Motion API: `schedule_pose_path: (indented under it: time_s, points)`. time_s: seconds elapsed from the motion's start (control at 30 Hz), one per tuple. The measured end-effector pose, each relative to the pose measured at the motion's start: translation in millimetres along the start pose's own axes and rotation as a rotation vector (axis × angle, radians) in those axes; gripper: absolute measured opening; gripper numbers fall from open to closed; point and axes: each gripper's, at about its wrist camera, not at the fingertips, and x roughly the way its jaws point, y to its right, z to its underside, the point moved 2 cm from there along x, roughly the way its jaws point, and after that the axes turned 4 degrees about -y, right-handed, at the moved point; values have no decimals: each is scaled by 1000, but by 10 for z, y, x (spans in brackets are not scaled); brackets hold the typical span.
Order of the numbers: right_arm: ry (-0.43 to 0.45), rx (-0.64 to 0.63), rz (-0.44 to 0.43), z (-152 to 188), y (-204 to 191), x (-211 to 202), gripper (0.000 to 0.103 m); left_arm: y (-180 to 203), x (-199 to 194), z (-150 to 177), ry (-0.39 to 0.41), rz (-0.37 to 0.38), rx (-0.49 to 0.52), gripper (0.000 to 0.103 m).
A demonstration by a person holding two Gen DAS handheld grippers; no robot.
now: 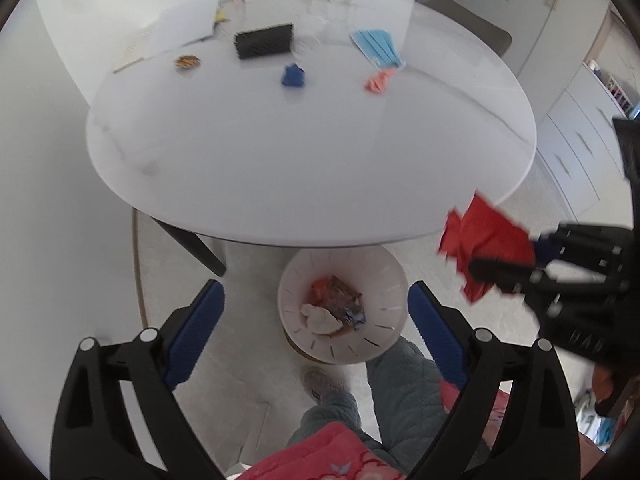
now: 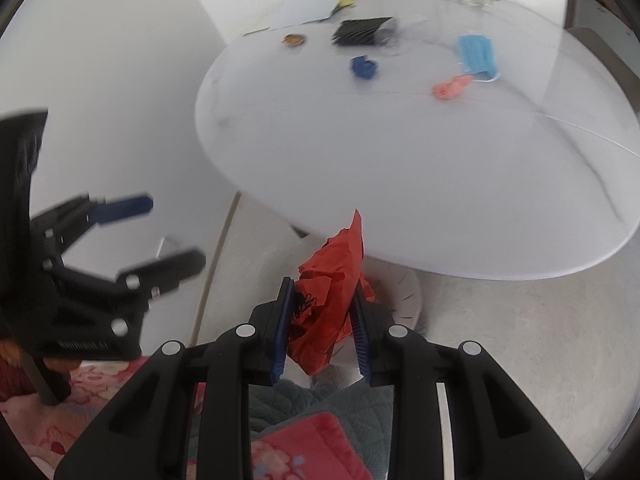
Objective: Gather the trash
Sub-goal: 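Carry both items over the wastebasket and open both tools to drop them, then grasp the dark blue crumpled wrapper with the left tool while the right tool grasps the blue face mask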
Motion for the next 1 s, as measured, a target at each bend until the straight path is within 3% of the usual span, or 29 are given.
schedule_pose_path:
  time_s: [0.1,0.23,0.57,0.7,1.0]
  points:
    - [-21,-19,-8,-3,-80,87,36,-66,-76,4,23,-18,-23,89]
    - [-18,-22,15,-39,-136,84,68,-134,-121,-1,37,-39,-38,90]
    - [69,45,106,-197,116,-205,81,-179,-175,-95,55,-33,-57,90]
    - [105,74,146,-303,242,-311,92,-162,-152,-177,56,-27,-63,90]
    - [158,97,232,-655,599,-444,100,-135,-21,-630,84,-14,-104,95]
